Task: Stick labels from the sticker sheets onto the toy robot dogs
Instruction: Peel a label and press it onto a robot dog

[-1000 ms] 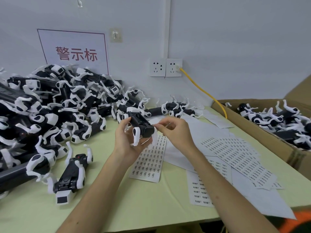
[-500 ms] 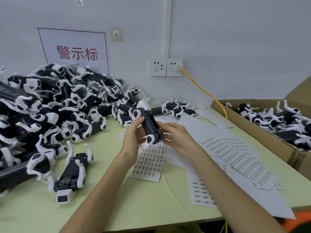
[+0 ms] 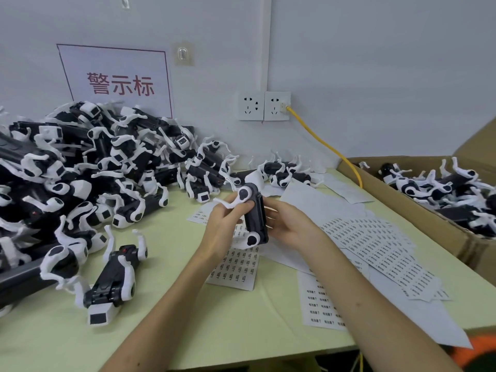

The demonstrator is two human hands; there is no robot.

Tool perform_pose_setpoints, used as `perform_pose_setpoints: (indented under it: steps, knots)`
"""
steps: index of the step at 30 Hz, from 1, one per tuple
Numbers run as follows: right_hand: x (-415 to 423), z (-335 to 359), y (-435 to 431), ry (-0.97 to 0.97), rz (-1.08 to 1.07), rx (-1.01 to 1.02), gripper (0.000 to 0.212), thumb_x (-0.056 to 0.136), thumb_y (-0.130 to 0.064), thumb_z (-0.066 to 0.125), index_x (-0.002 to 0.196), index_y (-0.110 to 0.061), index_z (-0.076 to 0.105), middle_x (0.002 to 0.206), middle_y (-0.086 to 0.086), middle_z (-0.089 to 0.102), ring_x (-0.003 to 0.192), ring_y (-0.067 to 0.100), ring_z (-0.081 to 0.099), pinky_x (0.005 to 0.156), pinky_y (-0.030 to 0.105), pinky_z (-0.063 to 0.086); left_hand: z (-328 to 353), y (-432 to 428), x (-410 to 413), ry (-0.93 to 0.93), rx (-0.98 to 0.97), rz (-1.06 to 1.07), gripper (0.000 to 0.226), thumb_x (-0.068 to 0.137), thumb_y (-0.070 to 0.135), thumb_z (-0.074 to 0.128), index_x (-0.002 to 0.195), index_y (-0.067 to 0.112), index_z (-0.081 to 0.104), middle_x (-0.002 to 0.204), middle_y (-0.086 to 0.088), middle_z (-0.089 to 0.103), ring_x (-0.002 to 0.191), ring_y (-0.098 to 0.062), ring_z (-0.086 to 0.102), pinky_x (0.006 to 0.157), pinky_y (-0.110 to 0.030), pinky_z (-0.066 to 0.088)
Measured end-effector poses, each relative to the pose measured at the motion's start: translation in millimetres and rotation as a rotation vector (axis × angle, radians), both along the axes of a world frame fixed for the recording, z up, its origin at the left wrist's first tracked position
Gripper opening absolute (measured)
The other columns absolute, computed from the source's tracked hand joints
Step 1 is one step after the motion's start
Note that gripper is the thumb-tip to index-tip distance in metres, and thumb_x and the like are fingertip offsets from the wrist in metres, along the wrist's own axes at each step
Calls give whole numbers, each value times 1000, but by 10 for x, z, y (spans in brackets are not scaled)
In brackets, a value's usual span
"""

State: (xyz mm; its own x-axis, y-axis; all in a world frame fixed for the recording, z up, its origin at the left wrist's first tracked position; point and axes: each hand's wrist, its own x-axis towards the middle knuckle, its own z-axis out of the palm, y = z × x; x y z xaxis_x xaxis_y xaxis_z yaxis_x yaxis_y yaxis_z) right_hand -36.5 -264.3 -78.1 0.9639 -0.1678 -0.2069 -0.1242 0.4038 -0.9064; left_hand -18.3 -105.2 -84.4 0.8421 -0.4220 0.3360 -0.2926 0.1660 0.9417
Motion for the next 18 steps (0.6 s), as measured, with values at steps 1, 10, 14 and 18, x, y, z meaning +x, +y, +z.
perform_pose_setpoints:
  steps: [1, 10, 14, 18]
  knots:
    - [2, 0, 0, -3, 5, 1, 20, 88, -23, 76, 70, -17, 82, 83, 5, 76, 80, 20, 69, 79, 33, 56, 1, 1, -3, -17, 5, -9, 34, 78, 51, 62, 102, 32, 76, 102, 2, 78, 103, -17, 70, 95, -35, 52]
    - [32, -30, -35, -20, 14, -4, 24, 91, -21, 72, 69, -16, 82, 81, 2, 76, 74, 17, 70, 75, 30, 56, -10, 22, 1, -96, 60, -31, 38, 83, 49, 59, 111, 27, 74, 107, 3, 77, 104, -14, 70, 91, -29, 49]
    - [32, -25, -29, -45, -30, -21, 10, 92, -13, 69, 86, -10, 76, 83, 5, 75, 77, 19, 68, 77, 30, 54, -13, 29, 3, -121, 83, -34, 33, 85, 49, 57, 108, 30, 73, 106, 1, 77, 105, -16, 69, 97, -38, 50]
    - [39, -3, 19, -164, -285, -529, 12, 91, -8, 68, 82, -12, 74, 72, -3, 71, 66, 9, 63, 66, 17, 47, 0, 7, -16, -127, 82, -4, 24, 88, 43, 58, 103, 32, 74, 103, -1, 76, 103, -18, 69, 94, -42, 49]
